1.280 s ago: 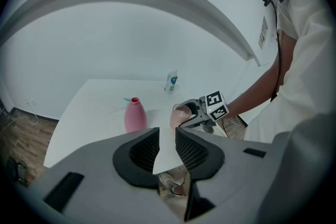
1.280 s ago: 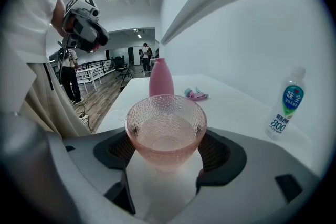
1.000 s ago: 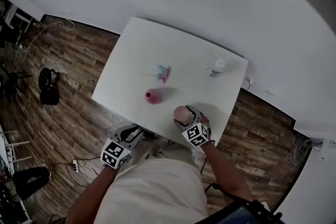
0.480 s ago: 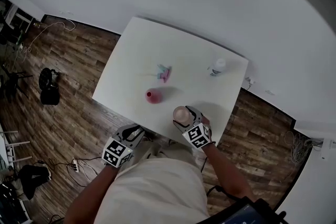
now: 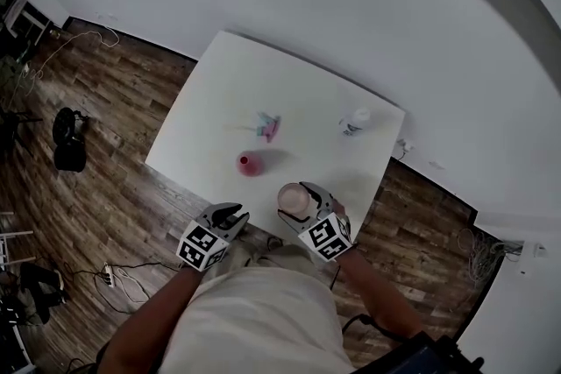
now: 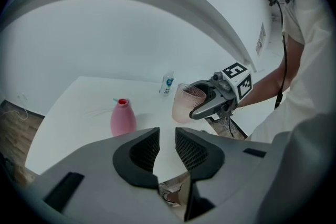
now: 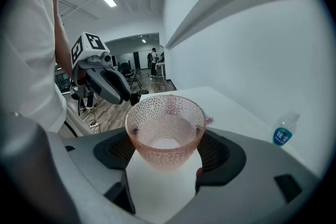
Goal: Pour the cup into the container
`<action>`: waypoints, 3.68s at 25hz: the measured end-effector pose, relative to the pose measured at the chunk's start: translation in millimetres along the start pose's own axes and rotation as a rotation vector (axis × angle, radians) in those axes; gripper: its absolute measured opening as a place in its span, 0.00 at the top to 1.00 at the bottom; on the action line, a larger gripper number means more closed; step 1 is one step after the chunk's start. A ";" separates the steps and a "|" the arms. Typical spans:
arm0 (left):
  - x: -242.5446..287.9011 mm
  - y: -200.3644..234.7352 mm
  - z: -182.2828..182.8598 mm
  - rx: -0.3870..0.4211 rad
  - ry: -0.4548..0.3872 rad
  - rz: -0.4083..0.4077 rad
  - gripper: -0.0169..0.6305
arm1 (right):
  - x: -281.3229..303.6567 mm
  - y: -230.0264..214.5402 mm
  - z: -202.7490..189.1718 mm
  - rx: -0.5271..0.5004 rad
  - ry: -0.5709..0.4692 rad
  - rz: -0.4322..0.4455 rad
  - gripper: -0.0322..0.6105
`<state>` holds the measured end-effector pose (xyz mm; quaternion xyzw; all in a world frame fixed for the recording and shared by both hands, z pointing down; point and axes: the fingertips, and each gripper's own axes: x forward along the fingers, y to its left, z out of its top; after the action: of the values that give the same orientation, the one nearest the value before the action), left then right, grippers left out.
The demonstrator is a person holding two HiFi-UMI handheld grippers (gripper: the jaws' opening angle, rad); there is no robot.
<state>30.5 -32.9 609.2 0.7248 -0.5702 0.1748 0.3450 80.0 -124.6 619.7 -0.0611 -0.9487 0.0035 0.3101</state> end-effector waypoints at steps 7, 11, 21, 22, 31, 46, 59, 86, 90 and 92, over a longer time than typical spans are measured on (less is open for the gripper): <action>26.1 -10.1 2.2 0.084 0.002 -0.036 0.84 | -18.8 7.2 44.0 -0.011 -0.016 0.059 0.39; 37.1 -4.4 13.9 0.096 -0.026 -0.014 0.84 | -21.1 15.2 65.1 -0.026 0.002 0.113 0.39; 41.1 31.4 31.3 -0.102 -0.134 0.065 0.90 | -6.3 33.3 87.0 -0.043 0.034 0.178 0.39; 41.1 32.5 30.7 -0.102 -0.139 0.063 0.91 | -4.2 35.4 87.7 -0.041 0.036 0.182 0.39; 43.7 37.4 23.9 -0.133 -0.164 0.057 0.95 | 6.1 50.6 87.4 -0.026 0.056 0.199 0.39; 48.2 31.2 36.1 -0.108 -0.210 0.029 0.96 | 5.1 48.9 89.8 0.022 0.003 0.203 0.39; 48.9 32.4 43.6 -0.130 -0.230 0.028 0.96 | 6.6 39.0 100.2 0.076 -0.064 0.182 0.39; 57.7 56.6 29.0 -0.193 -0.216 0.023 0.96 | 40.2 33.1 98.1 0.107 -0.015 0.205 0.39; 62.5 59.6 27.1 -0.197 -0.202 0.024 0.96 | 44.8 30.6 95.3 0.125 0.005 0.212 0.39; 64.7 61.4 28.2 -0.200 -0.202 0.026 0.96 | 47.0 27.8 94.6 0.130 0.010 0.214 0.39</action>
<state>-13.0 -105.1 649.8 0.6933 -0.6258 0.0476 0.3542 -10.2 -88.5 569.6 -0.1418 -0.9330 0.0980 0.3159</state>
